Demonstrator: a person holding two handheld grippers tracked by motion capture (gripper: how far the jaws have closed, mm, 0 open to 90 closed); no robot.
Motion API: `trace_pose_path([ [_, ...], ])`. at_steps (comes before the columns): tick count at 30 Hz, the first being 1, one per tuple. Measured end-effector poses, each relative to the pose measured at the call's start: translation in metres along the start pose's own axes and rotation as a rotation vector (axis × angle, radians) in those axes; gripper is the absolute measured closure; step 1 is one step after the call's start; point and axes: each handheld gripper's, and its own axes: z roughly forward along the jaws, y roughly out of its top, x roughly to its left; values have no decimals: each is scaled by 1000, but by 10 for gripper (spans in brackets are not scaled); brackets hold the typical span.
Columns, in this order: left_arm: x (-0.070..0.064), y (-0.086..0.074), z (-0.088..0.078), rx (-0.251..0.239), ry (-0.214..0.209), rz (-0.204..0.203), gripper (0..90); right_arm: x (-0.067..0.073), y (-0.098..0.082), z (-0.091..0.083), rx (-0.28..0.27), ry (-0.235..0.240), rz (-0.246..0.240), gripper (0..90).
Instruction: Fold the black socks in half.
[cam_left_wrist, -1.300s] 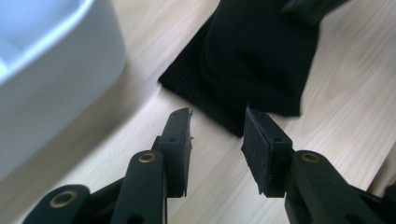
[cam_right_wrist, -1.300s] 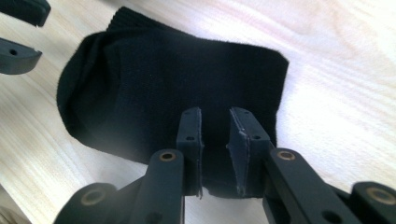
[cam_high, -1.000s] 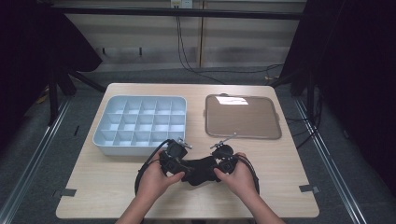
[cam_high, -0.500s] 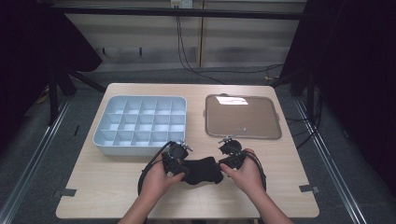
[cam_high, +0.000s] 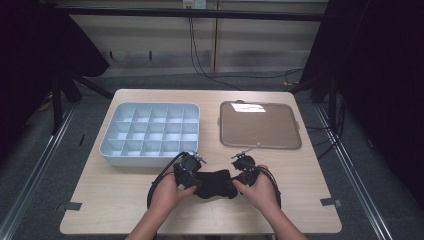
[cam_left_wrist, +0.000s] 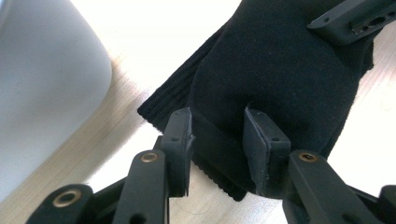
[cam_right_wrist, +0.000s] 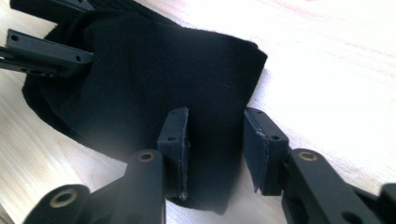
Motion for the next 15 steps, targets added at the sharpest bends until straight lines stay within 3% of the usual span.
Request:
trace_pose_path([
  [4, 0, 1, 0, 6, 0, 4, 640, 0, 0, 0, 4, 10, 3, 703],
  [5, -1, 1, 0, 9, 2, 8, 641, 2, 1, -2, 3, 16, 3, 775],
  [7, -1, 1, 0, 7, -1, 1, 642, 4, 2, -4, 10, 15, 1, 822],
  [15, -2, 2, 1, 13, 11, 14, 645, 7, 7, -11, 22, 9, -8, 840],
])
